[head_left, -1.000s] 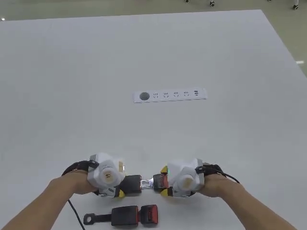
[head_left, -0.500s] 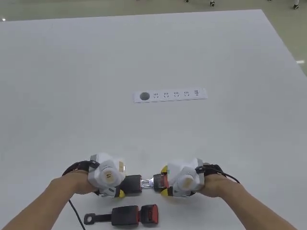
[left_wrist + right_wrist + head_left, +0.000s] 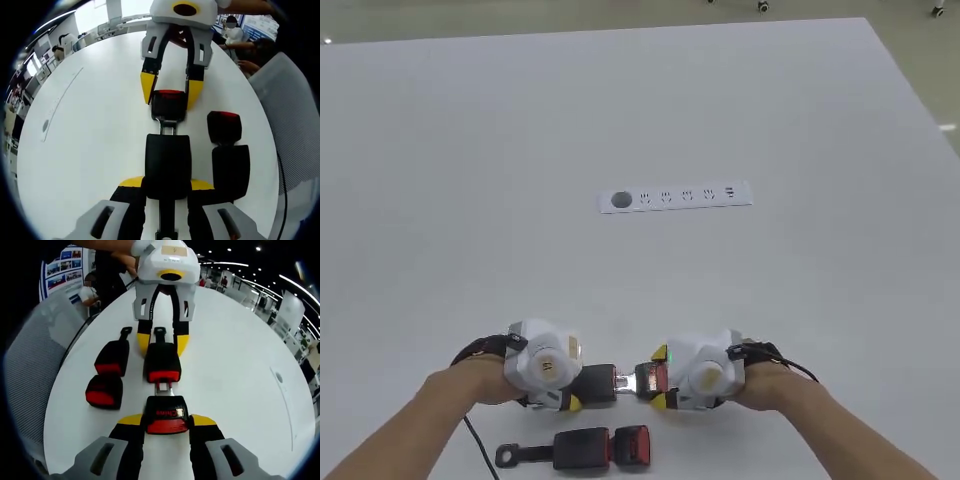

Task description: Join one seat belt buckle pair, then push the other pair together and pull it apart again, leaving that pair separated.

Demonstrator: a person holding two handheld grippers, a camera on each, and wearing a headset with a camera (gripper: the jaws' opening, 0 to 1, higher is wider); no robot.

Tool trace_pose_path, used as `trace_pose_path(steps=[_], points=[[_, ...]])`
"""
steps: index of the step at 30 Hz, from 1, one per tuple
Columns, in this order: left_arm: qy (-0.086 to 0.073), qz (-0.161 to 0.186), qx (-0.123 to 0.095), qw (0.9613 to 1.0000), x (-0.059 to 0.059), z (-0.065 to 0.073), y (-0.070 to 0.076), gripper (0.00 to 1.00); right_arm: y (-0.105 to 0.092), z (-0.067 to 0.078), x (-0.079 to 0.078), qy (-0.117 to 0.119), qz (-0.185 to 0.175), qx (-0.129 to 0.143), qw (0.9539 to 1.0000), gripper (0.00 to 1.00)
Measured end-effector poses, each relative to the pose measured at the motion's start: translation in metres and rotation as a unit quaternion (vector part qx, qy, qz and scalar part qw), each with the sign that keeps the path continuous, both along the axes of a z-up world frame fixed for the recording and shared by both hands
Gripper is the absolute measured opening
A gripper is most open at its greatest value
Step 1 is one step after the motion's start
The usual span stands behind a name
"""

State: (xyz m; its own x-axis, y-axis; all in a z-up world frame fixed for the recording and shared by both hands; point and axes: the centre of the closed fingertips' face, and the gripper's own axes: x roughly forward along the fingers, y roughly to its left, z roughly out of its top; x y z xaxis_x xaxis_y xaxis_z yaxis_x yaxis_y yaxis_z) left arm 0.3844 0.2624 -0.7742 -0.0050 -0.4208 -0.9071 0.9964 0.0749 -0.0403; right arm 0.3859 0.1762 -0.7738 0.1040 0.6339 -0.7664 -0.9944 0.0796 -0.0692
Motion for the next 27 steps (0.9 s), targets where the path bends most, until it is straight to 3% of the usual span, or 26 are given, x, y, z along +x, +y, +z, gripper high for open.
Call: trace_pose_path(steps=[27], points=[[-0.002, -0.001, -0.008, 1.0000, 0.0002, -0.0017, 0.0015, 0.32, 0.0081, -0.0008, -0.0006, -0.004, -0.007, 0.003, 1.0000, 0.30]])
